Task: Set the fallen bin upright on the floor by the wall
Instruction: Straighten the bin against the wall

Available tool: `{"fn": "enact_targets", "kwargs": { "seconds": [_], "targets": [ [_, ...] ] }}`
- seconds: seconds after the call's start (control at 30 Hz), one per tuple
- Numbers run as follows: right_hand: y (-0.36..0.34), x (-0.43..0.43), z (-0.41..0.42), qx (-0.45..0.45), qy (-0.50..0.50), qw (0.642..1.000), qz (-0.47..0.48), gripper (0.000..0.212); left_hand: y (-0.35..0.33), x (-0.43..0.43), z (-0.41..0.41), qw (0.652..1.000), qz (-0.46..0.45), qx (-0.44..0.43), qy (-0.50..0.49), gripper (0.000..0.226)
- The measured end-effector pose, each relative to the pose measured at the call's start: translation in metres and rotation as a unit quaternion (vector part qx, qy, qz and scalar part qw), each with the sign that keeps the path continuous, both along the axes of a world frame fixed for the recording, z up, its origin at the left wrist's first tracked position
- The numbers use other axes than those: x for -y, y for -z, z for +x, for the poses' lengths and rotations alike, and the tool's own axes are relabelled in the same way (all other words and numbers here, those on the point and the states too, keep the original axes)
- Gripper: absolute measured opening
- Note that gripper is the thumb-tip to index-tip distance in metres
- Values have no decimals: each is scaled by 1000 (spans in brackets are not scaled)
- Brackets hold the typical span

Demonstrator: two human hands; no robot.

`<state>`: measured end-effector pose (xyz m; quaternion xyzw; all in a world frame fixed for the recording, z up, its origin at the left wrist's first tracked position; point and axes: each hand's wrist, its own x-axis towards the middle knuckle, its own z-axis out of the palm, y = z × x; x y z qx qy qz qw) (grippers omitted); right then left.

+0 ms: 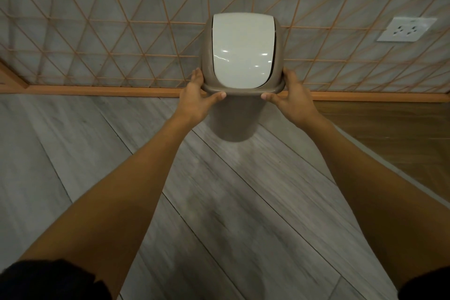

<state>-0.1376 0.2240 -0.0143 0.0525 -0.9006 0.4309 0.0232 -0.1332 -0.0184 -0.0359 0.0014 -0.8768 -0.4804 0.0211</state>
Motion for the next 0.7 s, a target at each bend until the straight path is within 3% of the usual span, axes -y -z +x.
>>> {"fn": "enact_targets", "kwargs": {
  "seconds": [0.3, 0.47, 0.7],
  "targets": [
    [-8, 4, 5, 12, -1, 1000, 21, 74, -3, -4, 0, 999, -52, 1, -8, 91],
    [-8, 5, 2, 5, -5, 999, 44, 72, -8, -7, -1, 998, -65, 27, -9, 92],
    [-1, 8, 2, 23, 9, 997, 67, 88, -15, -8, 9, 995, -77, 64, -9, 106]
  ]
}}
